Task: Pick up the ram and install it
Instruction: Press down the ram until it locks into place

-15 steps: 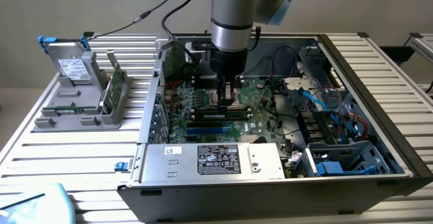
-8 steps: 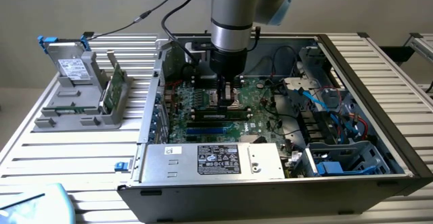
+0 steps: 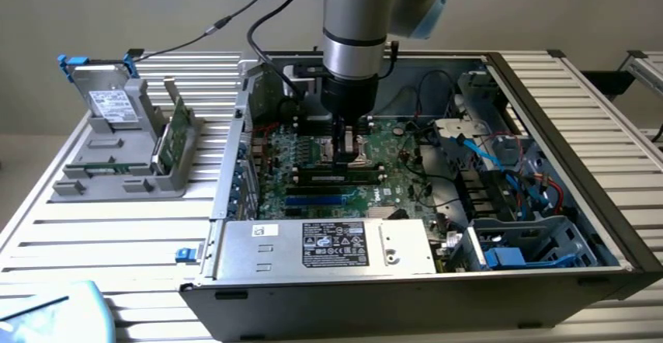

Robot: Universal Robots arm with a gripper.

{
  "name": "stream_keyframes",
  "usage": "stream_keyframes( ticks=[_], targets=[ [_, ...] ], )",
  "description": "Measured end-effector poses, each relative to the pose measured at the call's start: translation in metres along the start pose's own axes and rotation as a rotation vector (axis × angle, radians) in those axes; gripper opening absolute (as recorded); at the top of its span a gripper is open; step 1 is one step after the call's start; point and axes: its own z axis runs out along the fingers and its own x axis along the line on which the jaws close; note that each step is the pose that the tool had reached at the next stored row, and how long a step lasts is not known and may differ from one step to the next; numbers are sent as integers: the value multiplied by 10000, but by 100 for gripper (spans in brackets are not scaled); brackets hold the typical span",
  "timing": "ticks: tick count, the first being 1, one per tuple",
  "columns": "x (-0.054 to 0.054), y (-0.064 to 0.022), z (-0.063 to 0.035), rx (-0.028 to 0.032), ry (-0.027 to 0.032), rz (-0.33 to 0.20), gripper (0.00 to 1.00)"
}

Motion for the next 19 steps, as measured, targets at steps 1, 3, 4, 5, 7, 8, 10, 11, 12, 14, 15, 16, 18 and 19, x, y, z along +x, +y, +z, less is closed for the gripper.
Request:
stream_keyframes(
  ticks=[1,3,4,5,7,8,10,11,12,14,15,16,18,19],
  targets=[
    [0,0,0,1,0,0,11],
    [0,0,0,0,1,0,11],
    [0,0,0,0,2,0,11],
    [0,0,3,1,1,0,11],
    [0,0,4,3,1,-1,11],
    [0,0,4,4,1,-1,11],
    [-1,0,7,4,1,0,11],
    [-1,0,10,7,1,1,11],
    [-1,0,10,7,3,1,11],
    [-1,0,11,8,2,1,11],
    [-1,0,12,7,3,1,11],
    [-2,0,18,12,-3,2,11],
    [-2,0,20,16,1,1,11],
    [-2,0,20,16,1,1,11]
  ],
)
